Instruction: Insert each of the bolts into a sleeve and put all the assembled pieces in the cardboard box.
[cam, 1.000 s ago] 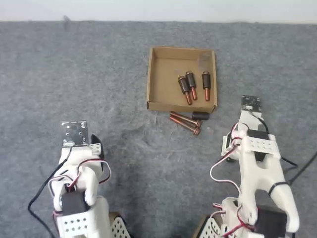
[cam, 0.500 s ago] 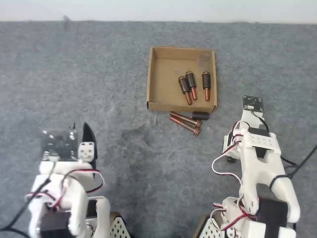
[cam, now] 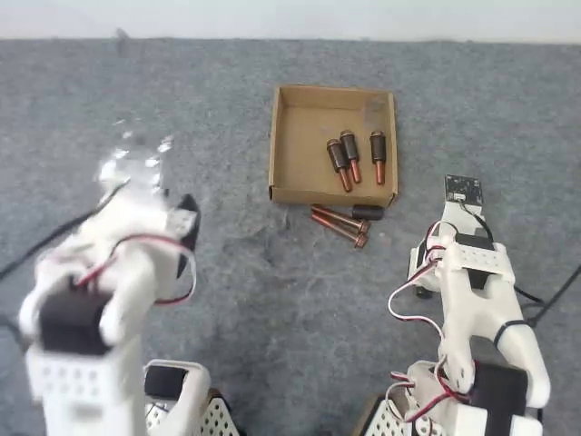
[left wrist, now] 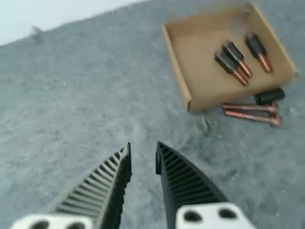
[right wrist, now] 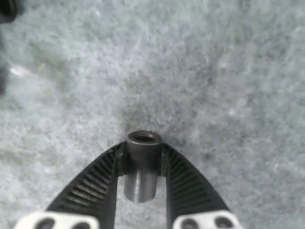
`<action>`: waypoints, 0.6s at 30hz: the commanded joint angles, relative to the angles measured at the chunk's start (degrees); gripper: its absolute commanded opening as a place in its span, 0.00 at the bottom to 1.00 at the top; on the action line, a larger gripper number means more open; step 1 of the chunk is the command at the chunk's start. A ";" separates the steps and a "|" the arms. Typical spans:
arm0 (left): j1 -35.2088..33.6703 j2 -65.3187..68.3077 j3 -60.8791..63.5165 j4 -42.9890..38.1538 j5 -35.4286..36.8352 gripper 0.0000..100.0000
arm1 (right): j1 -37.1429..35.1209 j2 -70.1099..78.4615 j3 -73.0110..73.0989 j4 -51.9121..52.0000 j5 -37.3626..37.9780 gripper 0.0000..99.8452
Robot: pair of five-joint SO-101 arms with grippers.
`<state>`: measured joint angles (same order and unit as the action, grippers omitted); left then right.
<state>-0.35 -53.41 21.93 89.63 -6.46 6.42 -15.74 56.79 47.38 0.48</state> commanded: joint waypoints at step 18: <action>26.55 33.41 5.76 -10.02 -50.46 0.08 | 0.75 -0.13 -2.81 -1.01 -0.44 0.01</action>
<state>25.41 -22.11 27.65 85.67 -52.88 6.42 -15.74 56.79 47.30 0.48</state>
